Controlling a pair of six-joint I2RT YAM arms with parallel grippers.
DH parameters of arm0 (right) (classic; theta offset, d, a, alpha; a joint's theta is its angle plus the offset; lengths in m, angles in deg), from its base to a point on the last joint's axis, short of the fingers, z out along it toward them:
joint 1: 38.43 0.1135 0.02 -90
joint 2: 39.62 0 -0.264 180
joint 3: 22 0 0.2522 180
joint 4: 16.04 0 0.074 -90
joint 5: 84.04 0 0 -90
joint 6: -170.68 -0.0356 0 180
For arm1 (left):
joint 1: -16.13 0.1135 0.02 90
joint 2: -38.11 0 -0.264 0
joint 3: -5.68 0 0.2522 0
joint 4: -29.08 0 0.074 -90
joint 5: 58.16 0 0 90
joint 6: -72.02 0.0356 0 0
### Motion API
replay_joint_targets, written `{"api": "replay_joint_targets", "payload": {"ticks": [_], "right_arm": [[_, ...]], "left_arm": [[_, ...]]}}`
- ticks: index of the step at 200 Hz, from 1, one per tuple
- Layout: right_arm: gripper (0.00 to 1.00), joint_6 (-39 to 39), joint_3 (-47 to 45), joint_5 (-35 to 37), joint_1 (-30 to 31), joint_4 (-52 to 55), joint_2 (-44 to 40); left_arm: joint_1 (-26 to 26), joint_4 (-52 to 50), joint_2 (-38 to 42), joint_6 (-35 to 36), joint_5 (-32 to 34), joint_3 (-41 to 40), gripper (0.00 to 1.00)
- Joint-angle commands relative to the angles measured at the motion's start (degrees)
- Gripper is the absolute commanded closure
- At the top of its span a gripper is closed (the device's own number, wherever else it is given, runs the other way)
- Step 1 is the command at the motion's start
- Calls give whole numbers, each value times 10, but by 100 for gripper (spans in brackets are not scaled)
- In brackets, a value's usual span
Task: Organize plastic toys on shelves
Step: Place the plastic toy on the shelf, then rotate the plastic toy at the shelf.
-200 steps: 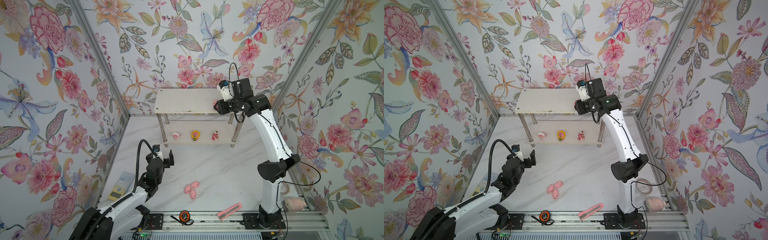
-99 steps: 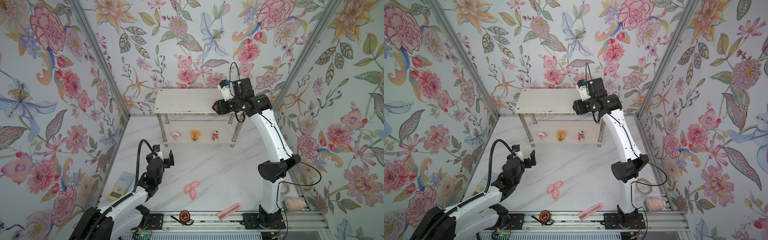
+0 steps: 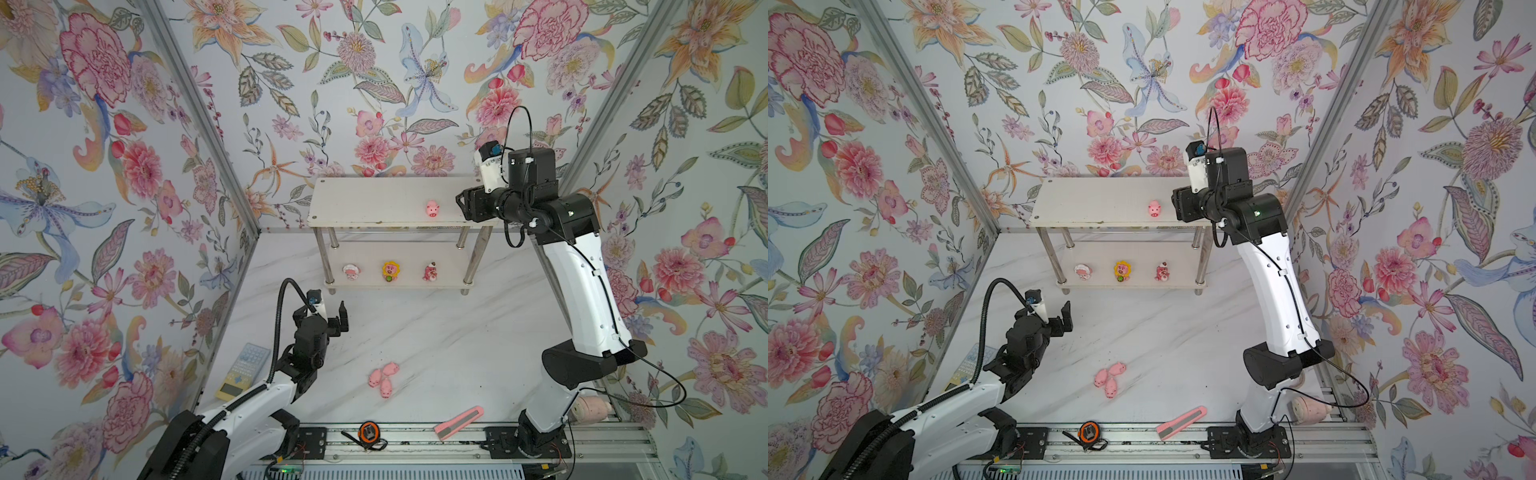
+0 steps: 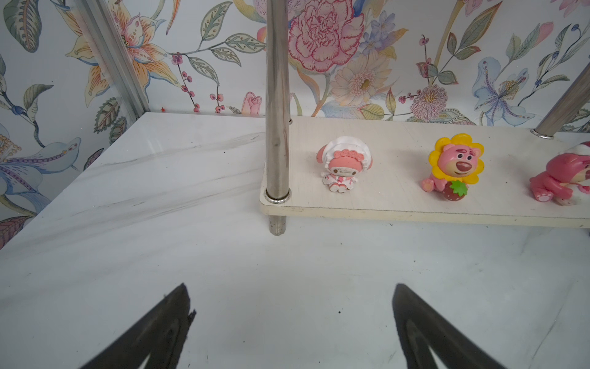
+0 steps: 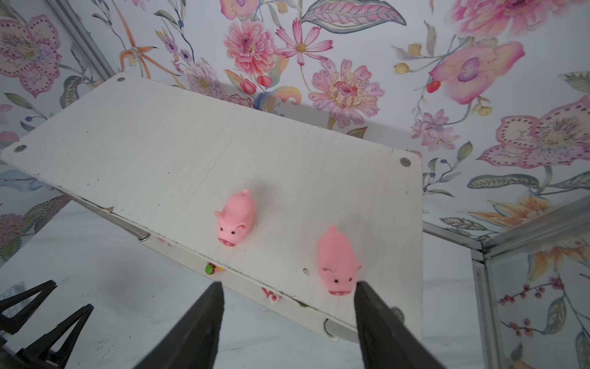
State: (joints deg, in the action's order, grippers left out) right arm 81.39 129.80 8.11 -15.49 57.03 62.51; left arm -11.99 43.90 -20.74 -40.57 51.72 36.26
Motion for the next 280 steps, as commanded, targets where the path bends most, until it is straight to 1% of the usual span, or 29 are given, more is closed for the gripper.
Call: {"api": "replay_joint_targets", "payload": {"ticks": [1, 25, 52, 87, 103, 129, 158, 181, 205, 246, 280], "right_arm": [[32, -4, -37, 25, -19, -21, 5], [30, -13, -55, 10, -34, -34, 7], [29, -20, -57, -8, -42, -34, 21], [31, -35, -57, -23, -44, -37, 38], [31, -48, -60, -22, -44, -39, 47], [32, -65, -69, -2, -44, -47, 55], [39, -91, -107, 26, -44, -82, 43], [48, -114, -144, 57, -44, -118, 27], [51, -130, -171, 70, -44, -139, 14], [51, -143, -202, 65, -41, -160, -6], [43, -142, -197, 54, -36, -160, -11]], "left_arm": [[6, 2, 8, -6, 4, 8, 1], [6, 1, 8, -5, 5, 8, 1], [6, 1, 9, -5, 5, 7, 1], [6, 2, 8, -6, 7, 5, 1], [6, 3, 7, -6, 7, 5, 1], [6, 4, 9, -6, 8, 4, 1], [6, 3, 11, -4, 11, 2, 1], [6, 3, 12, -4, 10, 0, 1], [6, 3, 15, -3, 11, -1, 1], [6, 3, 14, -2, 11, 2, 1], [6, 1, 13, -2, 6, 6, 1]]}}
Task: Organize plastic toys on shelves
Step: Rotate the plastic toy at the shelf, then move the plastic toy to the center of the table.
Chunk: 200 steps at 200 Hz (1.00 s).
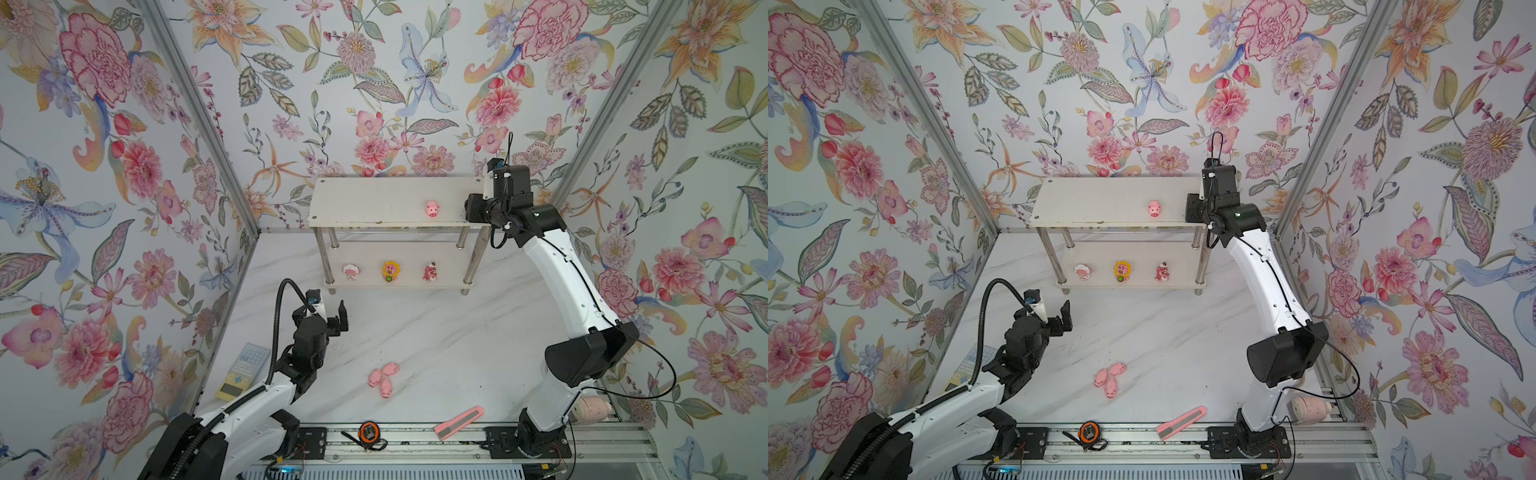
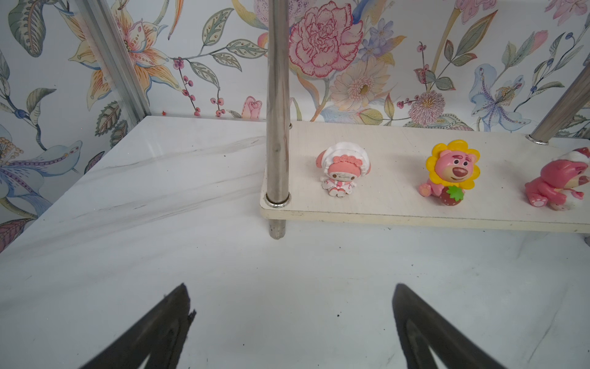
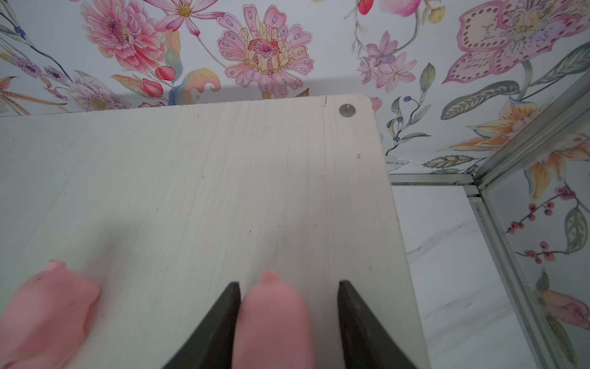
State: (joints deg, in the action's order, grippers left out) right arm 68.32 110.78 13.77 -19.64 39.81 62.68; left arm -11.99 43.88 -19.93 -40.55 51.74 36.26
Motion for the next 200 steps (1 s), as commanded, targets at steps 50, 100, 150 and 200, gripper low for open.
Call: {"api": "replay_joint_targets", "payload": {"ticks": [50, 100, 150, 200], "right_arm": [[38, 7, -1, 11, 28, 12, -76], [38, 54, -178, 125, 148, -81, -237], [52, 58, -453, 52, 257, -209, -361], [46, 42, -554, 2, 356, -186, -281]], "left_arm": [[6, -11, 19, 2, 11, 14, 1], [6, -20, 28, 1, 7, 18, 1], [6, -36, 21, -12, -19, 22, 3], [-14, -49, 26, -36, -8, 9, 3]]}}
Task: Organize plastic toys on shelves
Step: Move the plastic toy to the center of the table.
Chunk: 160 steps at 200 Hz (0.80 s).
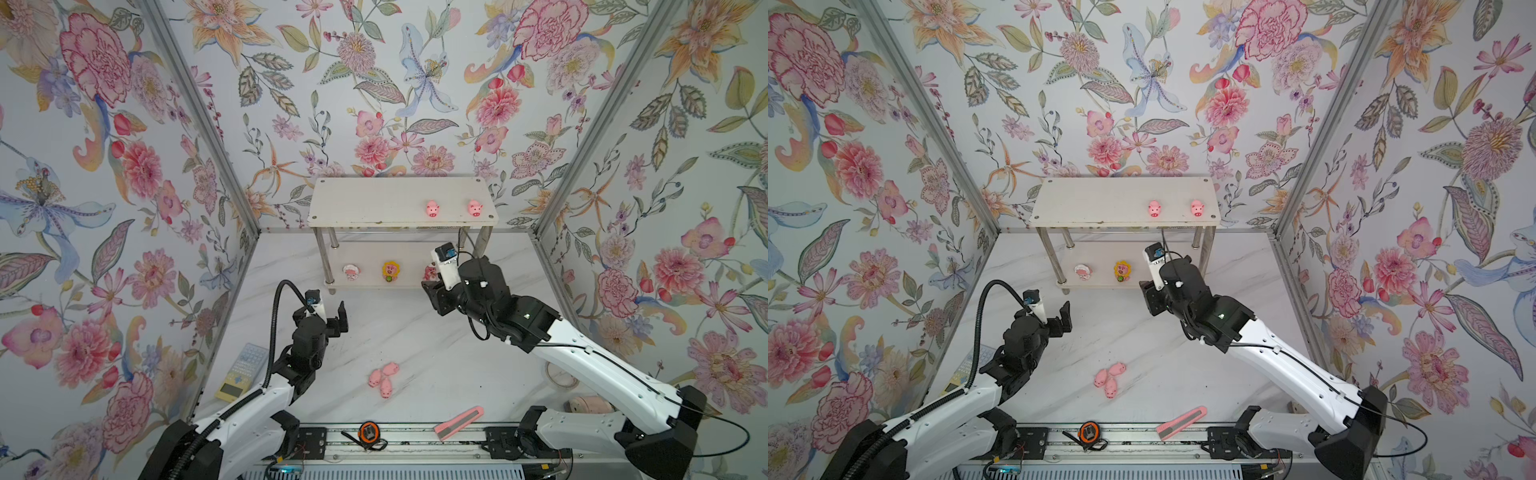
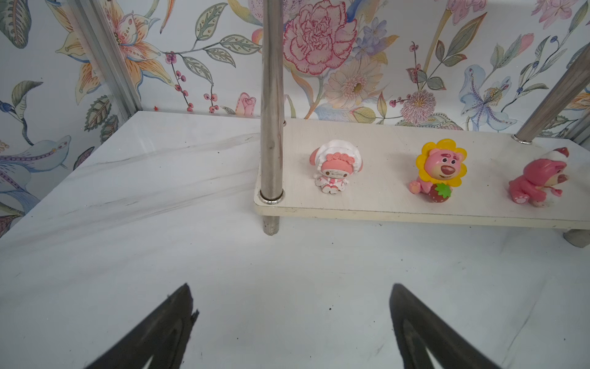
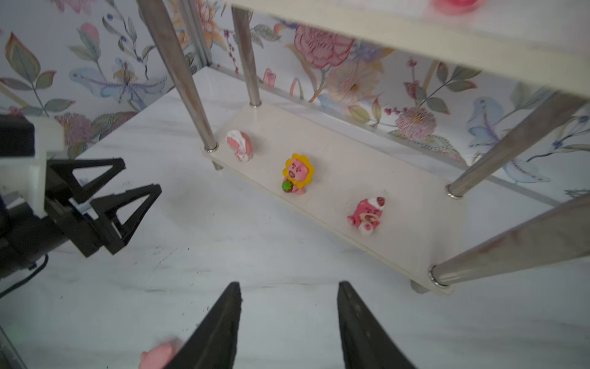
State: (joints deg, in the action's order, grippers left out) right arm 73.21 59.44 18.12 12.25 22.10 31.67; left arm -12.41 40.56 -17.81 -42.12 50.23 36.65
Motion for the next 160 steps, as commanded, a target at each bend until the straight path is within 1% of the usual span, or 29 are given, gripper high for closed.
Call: {"api": "replay_joint_targets", "payload": {"ticks": [1, 17, 33, 46, 82, 110, 129, 148, 160], "right_arm": [[46, -7, -42, -43, 39, -9, 31], [43, -18, -78, -62, 65, -28, 57], [42, -28, -105, -114, 77, -44, 85], [41, -30, -124, -143, 87, -52, 103], [39, -49, -193, -185, 100, -87, 118], [40, -68, -233, -191, 100, -98, 124], [43, -77, -253, -206, 107, -110, 133], [51, -79, -262, -223, 124, -122, 146], [54, -78, -265, -231, 135, -132, 156]], "left_arm": [[-10, -16, 5, -21, 7, 4, 3], [-17, -14, 1, -33, 12, -5, 3], [-26, -9, -9, -42, 15, -11, 3], [-32, -8, -16, -46, 18, -12, 3], [-39, 3, -30, -52, 24, -12, 3], [-41, 5, -38, -51, 17, -4, 3], [-44, 9, -43, -48, 18, -2, 3], [-45, 16, -50, -49, 22, -3, 3], [-45, 23, -54, -52, 22, -6, 3]]}}
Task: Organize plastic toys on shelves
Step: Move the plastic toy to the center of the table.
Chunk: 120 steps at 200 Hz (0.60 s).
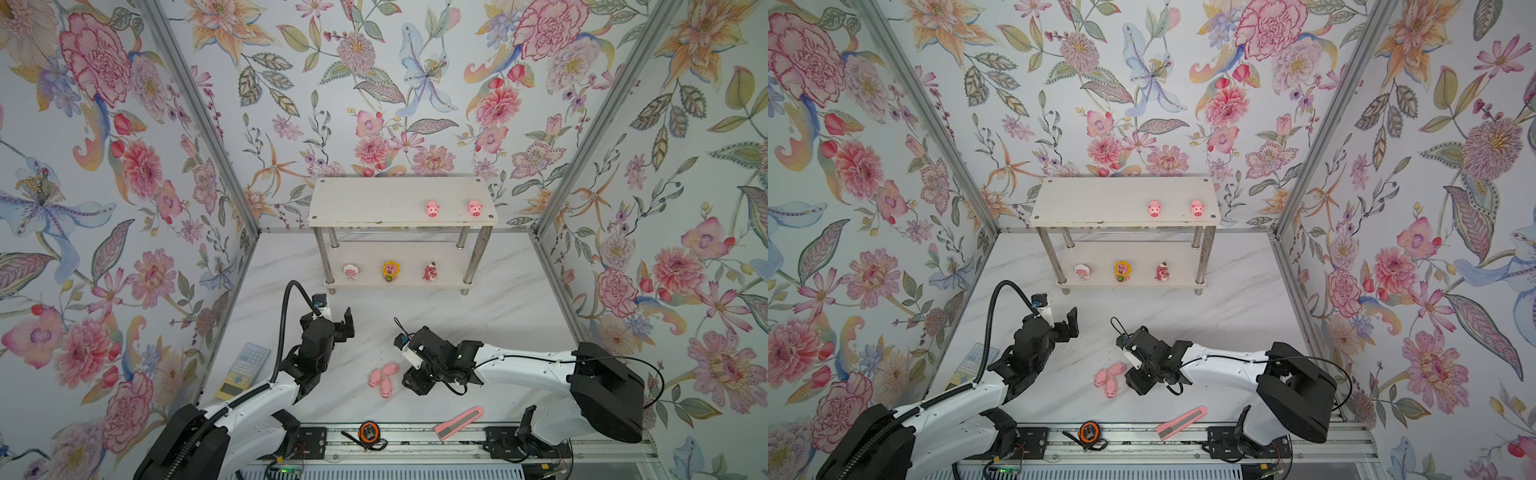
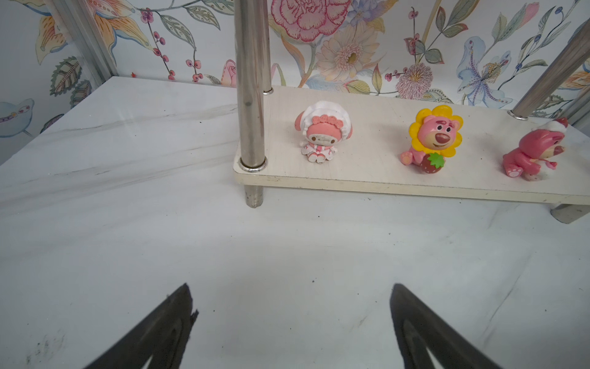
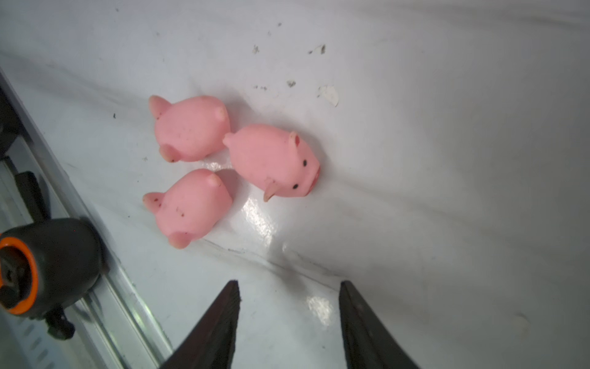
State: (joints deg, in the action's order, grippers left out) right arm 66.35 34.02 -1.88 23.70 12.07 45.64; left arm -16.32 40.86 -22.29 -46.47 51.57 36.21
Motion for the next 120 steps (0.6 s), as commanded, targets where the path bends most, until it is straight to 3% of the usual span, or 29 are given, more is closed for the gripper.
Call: {"api": "replay_joint_targets", "payload": {"ticks": [1, 50, 83, 120], "right_arm": [[54, -9, -10, -32, 21, -32, 18], [55, -7, 35, 15, 32, -44, 75], [70, 10, 63, -12, 32, -42, 101], [77, 17, 93, 2, 32, -51, 132]], "left_arm": [[-6, 20, -10, -9, 9, -2, 3], [-6, 32, -34, -2, 3, 11, 3], [-6, 31, -35, 4, 5, 15, 3], [-6, 30, -32, 10, 6, 20, 3]]}}
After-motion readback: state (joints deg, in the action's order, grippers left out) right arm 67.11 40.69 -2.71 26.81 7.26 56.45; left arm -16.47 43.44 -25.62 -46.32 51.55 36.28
